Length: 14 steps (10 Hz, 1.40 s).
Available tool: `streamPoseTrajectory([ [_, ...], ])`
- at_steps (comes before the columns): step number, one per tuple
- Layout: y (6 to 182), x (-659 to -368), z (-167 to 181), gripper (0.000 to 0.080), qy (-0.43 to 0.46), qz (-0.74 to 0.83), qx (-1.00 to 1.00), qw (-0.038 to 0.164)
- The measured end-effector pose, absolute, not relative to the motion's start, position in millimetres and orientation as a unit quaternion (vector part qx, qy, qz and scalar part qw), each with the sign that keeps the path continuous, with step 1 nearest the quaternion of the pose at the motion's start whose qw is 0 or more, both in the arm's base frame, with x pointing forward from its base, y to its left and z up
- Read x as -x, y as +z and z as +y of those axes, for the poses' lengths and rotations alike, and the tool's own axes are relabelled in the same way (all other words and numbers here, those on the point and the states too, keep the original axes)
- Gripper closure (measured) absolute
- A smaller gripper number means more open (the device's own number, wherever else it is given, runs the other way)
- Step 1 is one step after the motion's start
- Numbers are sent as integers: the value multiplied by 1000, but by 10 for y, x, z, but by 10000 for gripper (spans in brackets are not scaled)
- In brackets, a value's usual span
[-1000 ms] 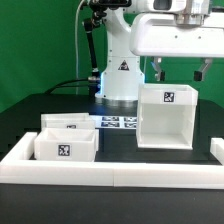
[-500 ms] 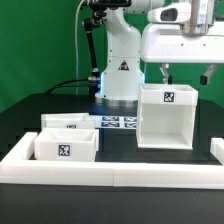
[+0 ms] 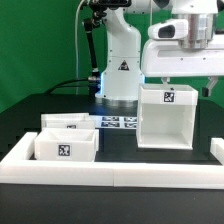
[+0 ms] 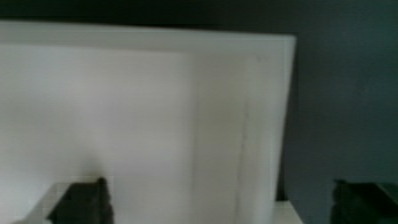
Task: Assemble drawer
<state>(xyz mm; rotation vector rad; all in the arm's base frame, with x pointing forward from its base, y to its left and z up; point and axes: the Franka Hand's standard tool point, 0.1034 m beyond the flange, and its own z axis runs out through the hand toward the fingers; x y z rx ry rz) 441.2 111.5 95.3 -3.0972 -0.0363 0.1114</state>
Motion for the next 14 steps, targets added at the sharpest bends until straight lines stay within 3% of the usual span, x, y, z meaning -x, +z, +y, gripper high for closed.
streamPoseTrajectory([
  [1, 954, -4413, 1130, 272, 36, -14, 999, 21],
  [4, 953, -4413, 1126, 692, 36, -13, 999, 22],
  [5, 953, -4413, 1126, 692, 36, -13, 999, 22],
  [6, 954, -4416, 1127, 763, 35, -13, 999, 22],
  [12, 952, -4433, 1106, 763, 35, -21, 999, 22],
  [14, 950, -4600, 1045, 763, 28, -20, 999, 24],
])
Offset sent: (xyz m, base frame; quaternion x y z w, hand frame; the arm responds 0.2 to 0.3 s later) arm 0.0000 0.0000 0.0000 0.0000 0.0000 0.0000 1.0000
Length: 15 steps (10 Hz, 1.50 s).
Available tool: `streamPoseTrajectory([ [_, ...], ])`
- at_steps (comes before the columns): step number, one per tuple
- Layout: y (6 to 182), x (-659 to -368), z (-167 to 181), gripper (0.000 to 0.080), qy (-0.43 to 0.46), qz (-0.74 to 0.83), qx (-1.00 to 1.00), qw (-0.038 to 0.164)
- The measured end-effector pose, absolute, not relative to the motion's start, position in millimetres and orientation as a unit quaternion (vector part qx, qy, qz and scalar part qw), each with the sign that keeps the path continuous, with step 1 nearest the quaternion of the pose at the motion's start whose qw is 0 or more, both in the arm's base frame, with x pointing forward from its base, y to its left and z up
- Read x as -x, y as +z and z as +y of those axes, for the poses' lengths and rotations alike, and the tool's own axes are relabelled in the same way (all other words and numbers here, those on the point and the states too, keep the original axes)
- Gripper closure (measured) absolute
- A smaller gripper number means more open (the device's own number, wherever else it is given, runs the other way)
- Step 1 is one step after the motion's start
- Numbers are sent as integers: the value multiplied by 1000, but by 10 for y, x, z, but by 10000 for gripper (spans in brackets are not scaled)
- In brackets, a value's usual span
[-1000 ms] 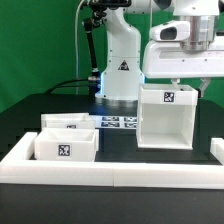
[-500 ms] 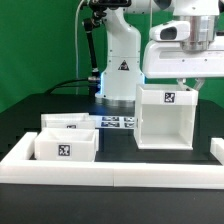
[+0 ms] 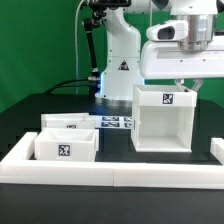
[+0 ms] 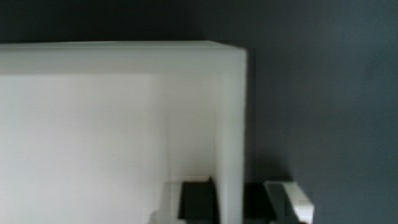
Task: Assemble drawer
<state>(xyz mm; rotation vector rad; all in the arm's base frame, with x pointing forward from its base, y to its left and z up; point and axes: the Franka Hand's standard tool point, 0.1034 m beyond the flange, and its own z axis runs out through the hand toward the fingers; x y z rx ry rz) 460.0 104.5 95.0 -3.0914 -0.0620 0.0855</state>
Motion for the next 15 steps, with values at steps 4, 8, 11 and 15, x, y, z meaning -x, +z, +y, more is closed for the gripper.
streamPoseTrajectory([
  [4, 957, -5064, 978, 762, 6, -3, 1000, 30],
  [8, 960, -5590, 1068, 762, -27, 14, 999, 40],
  [11, 970, -5771, 1067, 762, -43, 2, 998, 42],
  [15, 982, -5772, 1086, 762, -42, 50, 997, 45],
])
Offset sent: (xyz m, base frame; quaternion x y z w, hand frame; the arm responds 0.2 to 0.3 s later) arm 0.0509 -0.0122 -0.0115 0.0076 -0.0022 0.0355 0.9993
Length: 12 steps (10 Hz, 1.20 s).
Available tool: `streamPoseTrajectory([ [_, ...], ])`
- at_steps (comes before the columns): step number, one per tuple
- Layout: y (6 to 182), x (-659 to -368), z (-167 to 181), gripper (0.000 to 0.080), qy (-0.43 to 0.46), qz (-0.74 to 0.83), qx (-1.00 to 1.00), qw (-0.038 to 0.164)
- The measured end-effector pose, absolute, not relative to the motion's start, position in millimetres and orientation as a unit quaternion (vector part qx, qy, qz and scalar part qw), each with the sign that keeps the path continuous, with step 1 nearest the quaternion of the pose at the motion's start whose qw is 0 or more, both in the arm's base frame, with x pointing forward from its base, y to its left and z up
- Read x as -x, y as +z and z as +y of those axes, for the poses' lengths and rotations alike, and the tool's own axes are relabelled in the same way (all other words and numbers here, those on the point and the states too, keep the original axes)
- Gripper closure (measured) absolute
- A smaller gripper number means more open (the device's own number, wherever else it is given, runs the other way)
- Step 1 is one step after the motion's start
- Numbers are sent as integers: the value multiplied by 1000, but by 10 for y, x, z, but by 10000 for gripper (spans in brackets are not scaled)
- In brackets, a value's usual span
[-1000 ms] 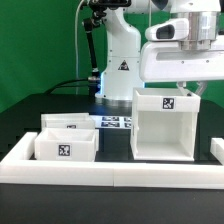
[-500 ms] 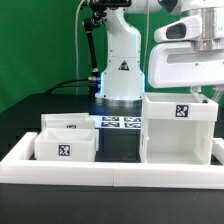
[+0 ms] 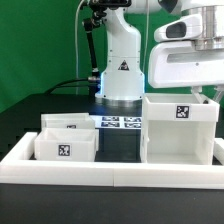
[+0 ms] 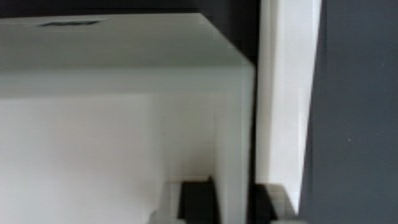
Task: Assemble drawer
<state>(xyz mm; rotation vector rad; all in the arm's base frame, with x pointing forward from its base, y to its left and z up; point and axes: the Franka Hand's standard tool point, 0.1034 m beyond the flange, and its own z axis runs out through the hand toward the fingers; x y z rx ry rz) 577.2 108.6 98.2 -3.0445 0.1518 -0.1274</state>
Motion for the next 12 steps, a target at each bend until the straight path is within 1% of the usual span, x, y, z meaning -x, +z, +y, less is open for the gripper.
streamPoseTrajectory([
  [2, 986, -5774, 1100, 762, -40, 104, 993, 48],
  [4, 985, -5787, 1109, 761, -40, 220, 973, 57],
  [6, 991, -5795, 1126, 761, -33, 303, 950, 64],
  [8, 1006, -5825, 1110, 761, -31, 355, 932, 69],
  [12, 1006, -5832, 1066, 761, -24, 446, 892, 73],
])
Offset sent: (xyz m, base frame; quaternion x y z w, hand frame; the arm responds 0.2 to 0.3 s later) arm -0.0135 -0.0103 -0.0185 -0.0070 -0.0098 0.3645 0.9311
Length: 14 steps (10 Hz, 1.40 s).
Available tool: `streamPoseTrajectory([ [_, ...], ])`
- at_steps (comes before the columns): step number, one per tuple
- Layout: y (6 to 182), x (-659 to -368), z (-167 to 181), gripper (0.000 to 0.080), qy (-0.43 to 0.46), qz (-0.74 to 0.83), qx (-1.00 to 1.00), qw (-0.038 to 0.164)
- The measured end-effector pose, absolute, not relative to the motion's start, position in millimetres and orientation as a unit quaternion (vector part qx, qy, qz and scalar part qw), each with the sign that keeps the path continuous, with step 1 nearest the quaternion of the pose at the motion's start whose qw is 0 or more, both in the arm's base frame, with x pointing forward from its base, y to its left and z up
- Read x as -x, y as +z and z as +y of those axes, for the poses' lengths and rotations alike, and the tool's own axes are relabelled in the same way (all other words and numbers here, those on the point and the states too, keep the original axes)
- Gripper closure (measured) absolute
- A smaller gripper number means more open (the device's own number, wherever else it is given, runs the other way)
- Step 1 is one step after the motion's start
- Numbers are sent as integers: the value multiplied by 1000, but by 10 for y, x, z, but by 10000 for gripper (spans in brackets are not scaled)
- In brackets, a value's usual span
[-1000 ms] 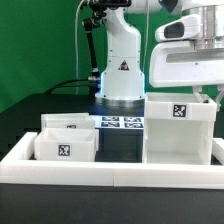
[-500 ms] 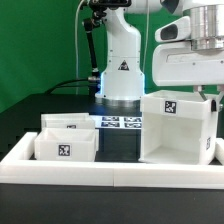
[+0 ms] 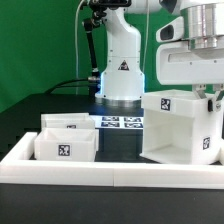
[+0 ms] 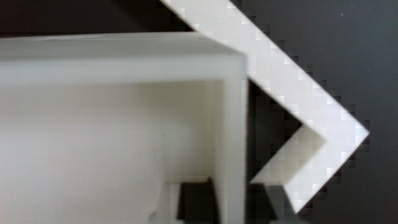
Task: Assemble drawer
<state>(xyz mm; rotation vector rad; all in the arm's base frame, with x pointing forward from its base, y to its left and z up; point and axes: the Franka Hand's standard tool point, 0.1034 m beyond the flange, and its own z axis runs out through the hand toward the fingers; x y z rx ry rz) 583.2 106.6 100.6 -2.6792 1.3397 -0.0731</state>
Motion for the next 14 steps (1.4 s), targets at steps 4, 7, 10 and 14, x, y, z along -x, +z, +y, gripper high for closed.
streamPoseTrajectory([
  [4, 1000, -5864, 985, 761, -1, 575, 812, 96],
  [7, 978, -6068, 993, 761, 21, 670, 734, 111],
  [10, 979, -6251, 991, 761, 29, 697, 706, 120],
  [14, 986, -6465, 987, 761, 35, 697, 706, 121],
])
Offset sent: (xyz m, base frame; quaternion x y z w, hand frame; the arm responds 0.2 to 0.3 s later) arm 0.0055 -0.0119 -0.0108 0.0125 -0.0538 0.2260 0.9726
